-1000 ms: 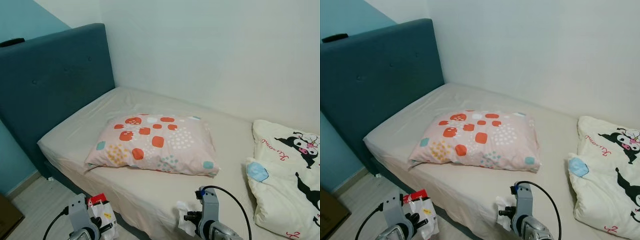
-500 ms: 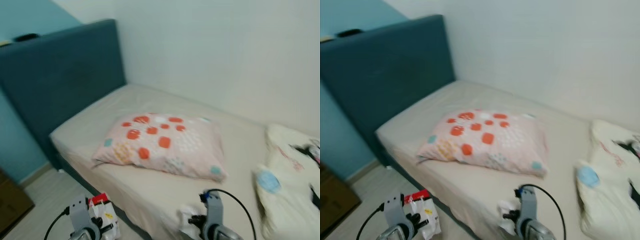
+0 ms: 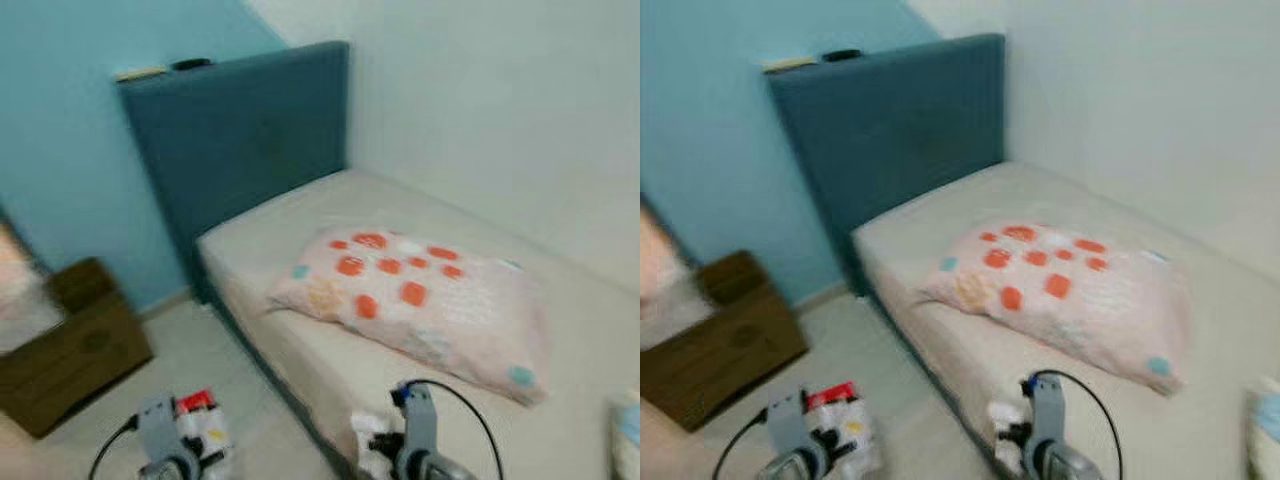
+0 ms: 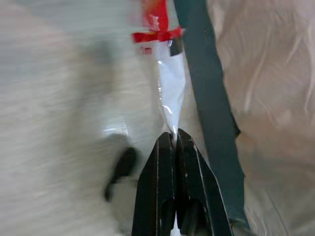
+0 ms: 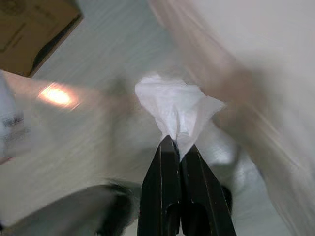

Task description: Clean up the room

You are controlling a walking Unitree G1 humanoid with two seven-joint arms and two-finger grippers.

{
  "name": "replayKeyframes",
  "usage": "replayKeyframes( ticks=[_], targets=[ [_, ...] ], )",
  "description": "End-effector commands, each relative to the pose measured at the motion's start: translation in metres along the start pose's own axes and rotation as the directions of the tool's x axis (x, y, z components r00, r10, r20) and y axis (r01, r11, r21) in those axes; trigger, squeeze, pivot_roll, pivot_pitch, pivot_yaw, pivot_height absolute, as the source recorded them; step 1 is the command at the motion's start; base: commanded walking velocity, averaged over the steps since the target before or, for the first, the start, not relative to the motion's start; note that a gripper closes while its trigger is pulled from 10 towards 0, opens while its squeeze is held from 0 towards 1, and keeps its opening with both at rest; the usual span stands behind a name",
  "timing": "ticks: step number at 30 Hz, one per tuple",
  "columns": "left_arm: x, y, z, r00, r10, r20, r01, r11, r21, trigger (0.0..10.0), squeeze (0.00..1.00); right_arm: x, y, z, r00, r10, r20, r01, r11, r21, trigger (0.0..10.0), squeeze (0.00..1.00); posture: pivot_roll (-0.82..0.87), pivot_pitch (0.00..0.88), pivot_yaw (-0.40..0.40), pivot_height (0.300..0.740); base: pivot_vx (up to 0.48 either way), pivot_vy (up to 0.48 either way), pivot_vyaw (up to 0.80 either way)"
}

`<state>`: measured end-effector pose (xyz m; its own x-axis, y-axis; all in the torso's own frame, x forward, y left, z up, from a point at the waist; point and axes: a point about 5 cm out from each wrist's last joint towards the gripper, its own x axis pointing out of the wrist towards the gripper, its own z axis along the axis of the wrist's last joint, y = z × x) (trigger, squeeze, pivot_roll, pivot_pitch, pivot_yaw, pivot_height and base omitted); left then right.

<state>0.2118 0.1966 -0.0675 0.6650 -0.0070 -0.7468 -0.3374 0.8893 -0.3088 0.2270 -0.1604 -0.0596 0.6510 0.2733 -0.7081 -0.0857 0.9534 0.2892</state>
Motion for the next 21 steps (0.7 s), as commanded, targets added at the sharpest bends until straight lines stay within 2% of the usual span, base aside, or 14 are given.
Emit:
replayKeyframes(
  ticks=[1,21],
  targets=[
    [-0.0010,0.0045,-0.0009,1.000,0.013,-0.012,-0.012,1.000,0.018,10.0,0.00,0.0016,0.0035,0.0019,1.000,0.009,0.000,-0.009,1.000,-0.016,10.0,0.00,0.07,0.000,-0.028,0.740,0.000,0.000,0.76],
    [0.0012,-0.0031,0.0034,1.000,-0.008,0.000,0.008,1.000,0.019,10.0,0.00,0.0006,0.0017,-0.0002,1.000,0.006,-0.006,-0.006,1.000,-0.016,10.0,0.00,0.06,0.000,-0.028,0.740,0.000,0.000,0.77]
  ],
)
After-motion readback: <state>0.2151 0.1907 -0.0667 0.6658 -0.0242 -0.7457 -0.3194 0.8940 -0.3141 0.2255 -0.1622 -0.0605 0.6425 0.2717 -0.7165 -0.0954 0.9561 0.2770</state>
